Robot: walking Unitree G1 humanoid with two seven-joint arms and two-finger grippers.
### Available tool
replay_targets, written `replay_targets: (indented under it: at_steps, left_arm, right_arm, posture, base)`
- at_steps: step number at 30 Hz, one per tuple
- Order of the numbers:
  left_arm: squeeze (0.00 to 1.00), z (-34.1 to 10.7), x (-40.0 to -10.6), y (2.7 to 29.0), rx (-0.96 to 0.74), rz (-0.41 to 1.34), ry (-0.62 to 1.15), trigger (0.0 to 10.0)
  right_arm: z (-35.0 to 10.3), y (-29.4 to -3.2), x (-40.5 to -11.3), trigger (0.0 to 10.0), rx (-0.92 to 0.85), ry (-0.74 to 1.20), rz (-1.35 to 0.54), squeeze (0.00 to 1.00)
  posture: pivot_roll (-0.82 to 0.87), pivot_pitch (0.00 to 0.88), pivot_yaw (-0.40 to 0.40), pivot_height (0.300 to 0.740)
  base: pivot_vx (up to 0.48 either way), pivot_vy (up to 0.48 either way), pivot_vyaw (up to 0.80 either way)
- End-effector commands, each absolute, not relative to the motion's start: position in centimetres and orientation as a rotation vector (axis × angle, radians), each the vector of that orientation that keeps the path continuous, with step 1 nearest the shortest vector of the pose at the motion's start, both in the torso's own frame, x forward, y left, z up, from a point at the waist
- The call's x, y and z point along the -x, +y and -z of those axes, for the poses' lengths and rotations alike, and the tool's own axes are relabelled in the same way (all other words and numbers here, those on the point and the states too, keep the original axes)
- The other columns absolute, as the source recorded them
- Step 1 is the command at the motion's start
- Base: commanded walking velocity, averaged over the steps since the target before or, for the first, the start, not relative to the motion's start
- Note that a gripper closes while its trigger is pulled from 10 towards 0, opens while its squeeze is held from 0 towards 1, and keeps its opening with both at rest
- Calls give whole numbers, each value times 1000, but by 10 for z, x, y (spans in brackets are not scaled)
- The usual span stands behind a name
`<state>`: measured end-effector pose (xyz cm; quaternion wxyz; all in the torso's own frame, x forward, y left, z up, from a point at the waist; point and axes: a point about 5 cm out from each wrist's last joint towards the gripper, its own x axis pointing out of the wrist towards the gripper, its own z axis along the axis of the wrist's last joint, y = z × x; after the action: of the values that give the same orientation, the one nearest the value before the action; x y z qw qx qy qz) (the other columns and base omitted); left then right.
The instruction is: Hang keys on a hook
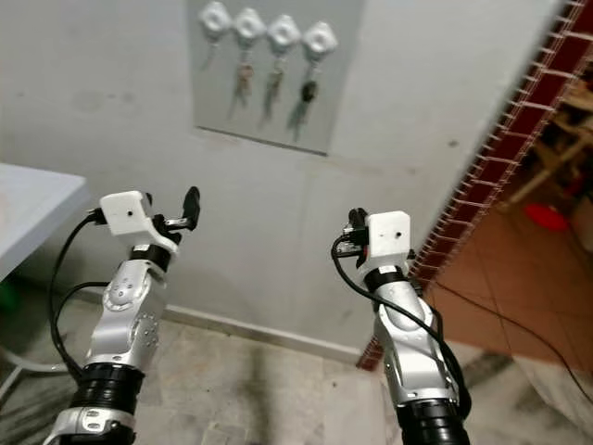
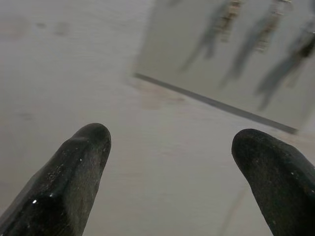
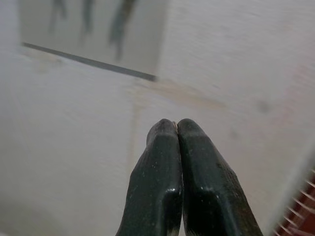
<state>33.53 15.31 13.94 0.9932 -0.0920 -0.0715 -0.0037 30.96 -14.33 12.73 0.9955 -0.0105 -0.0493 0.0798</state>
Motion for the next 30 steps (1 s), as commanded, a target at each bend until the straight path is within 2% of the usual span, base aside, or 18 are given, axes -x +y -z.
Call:
replay_targets:
  at_steps: [1, 10, 17, 24, 30]
  left_arm:
    - [0, -140, -336, 147, 181, 22, -136, 10000]
    - [0, -141, -337, 145, 172, 30, -136, 10000]
    - [0, -144, -336, 147, 151, 44, -148, 10000]
    - [0, -143, -327, 156, 105, 107, -142, 10000]
    - [0, -145, -327, 163, 120, 94, -137, 10000]
  right_arm:
    - [-132, -147, -311, 10000, 33, -114, -155, 0]
    - [-133, -149, -312, 10000, 39, -133, -147, 0]
    - [-144, -157, -314, 10000, 6, -197, -138, 0]
    - [-149, -171, -313, 10000, 70, -213, -170, 0]
    - [-154, -178, -315, 10000, 100, -233, -169, 0]
  posture:
    - [-29, 0, -76, 740]
    - [-30, 0, -70, 740]
    - [-34, 0, -59, 740]
    - [-31, 0, -53, 740]
    - [-29, 0, -53, 740]
  base:
    - [0, 0, -744]
    - [0, 0, -740]
    - [0, 0, 0]
    - [0, 0, 0]
    - [0, 0, 0]
